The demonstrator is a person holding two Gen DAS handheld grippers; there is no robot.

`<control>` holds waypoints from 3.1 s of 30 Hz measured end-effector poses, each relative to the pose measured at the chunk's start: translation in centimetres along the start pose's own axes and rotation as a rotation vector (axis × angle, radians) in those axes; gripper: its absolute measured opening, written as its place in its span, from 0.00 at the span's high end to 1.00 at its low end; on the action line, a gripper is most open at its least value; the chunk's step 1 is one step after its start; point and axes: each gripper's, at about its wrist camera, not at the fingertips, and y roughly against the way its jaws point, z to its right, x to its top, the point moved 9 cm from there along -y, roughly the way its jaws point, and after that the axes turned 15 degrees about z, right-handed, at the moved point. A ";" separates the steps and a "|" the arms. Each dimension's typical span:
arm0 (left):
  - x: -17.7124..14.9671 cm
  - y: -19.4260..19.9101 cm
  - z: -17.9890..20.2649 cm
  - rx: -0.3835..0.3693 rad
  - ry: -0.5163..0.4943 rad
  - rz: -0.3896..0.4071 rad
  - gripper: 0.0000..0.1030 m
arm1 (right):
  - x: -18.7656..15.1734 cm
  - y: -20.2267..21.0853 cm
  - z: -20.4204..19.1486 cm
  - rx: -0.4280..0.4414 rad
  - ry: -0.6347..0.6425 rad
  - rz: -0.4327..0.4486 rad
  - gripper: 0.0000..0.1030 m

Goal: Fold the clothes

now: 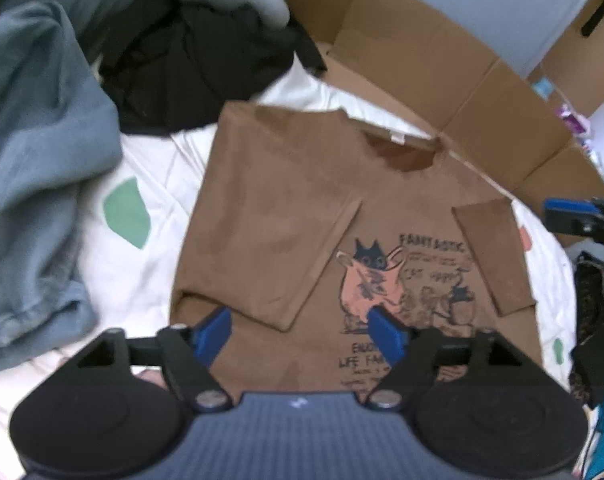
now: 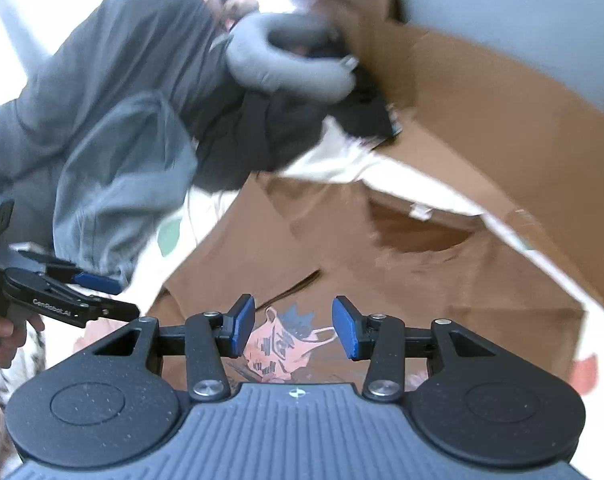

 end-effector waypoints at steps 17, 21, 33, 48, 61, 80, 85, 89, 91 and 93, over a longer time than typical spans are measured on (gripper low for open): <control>7.4 15.5 2.1 0.027 -0.044 0.124 0.12 | 11.4 24.0 1.5 -0.136 -0.051 0.129 0.45; 7.4 17.2 3.0 0.027 -0.098 0.127 0.11 | 12.5 29.2 1.8 -0.162 -0.080 0.169 0.44; 6.3 19.8 3.3 0.001 -0.089 0.127 0.10 | 11.1 43.7 4.7 -0.320 -0.051 0.201 0.40; 2.8 20.0 -1.0 0.051 -0.018 0.106 0.10 | -4.5 46.0 4.1 -0.427 -0.262 0.222 0.36; -2.8 17.9 -5.1 0.115 0.040 0.057 0.11 | -15.5 45.8 5.8 -0.555 -0.441 0.304 0.36; -10.0 13.1 -6.4 0.093 -0.003 -0.040 0.20 | -28.3 40.3 5.7 -0.567 -0.471 0.148 0.36; -13.1 10.5 -6.9 0.072 0.007 -0.078 0.26 | -31.6 37.0 5.4 -0.500 -0.494 0.116 0.36; -16.7 8.7 -6.9 0.059 -0.015 -0.170 0.34 | -34.4 33.8 5.2 -0.446 -0.515 0.060 0.41; -18.1 8.4 -6.8 0.051 -0.023 -0.202 0.35 | -35.8 32.3 5.2 -0.420 -0.511 0.025 0.46; -19.3 8.1 -6.9 0.048 -0.030 -0.232 0.37 | -36.9 31.1 5.2 -0.403 -0.506 -0.006 0.51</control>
